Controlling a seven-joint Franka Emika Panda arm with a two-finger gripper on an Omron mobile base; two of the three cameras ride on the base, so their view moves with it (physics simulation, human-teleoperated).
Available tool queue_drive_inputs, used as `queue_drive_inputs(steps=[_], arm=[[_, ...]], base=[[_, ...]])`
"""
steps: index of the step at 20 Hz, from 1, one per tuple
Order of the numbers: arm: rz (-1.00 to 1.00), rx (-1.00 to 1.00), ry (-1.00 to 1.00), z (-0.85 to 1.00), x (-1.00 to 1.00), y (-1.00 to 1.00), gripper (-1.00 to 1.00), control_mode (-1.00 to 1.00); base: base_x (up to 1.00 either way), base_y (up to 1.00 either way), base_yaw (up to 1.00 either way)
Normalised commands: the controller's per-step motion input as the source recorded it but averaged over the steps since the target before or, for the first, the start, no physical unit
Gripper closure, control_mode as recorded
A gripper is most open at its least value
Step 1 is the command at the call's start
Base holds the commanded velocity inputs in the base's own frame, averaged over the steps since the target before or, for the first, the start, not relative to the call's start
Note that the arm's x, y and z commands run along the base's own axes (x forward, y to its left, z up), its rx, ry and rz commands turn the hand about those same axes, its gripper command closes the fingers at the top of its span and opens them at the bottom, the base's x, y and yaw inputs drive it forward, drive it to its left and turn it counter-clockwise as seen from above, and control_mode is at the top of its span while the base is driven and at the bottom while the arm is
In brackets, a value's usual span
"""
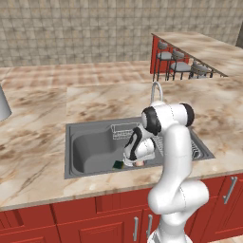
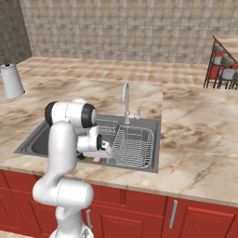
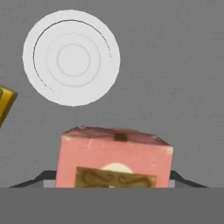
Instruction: Pick up the bar soap and sponge from the sink, and place them back in the cabinet, and close the cabinet door.
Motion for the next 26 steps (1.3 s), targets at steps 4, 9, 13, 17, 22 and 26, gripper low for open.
queue_drive_inputs(steps=[4,9,13,17,22,26], arm=[[0.00,0.00,0.00,0.46,0.00,0.00,1.00,-1.00],[0.00,0.00,0.00,0.42,0.00,0.00,1.00,-1.00],[0.00,0.00,0.00,0.42,0.00,0.00,1.00,-1.00],[0.00,0.00,0.00,0.43,0.00,0.00,1.00,-1.00],[0.00,0.00,0.01,0.47,0.00,0.00,1.00,-1.00],[0.00,0.00,0.02,0.53,0.00,0.00,1.00,-1.00]], base=[[0.00,0.00,0.00],[0.00,0.00,0.00],[0.00,0.00,0.00],[0.00,0.00,0.00],[0.00,0.00,0.00],[0.00,0.00,0.00]])
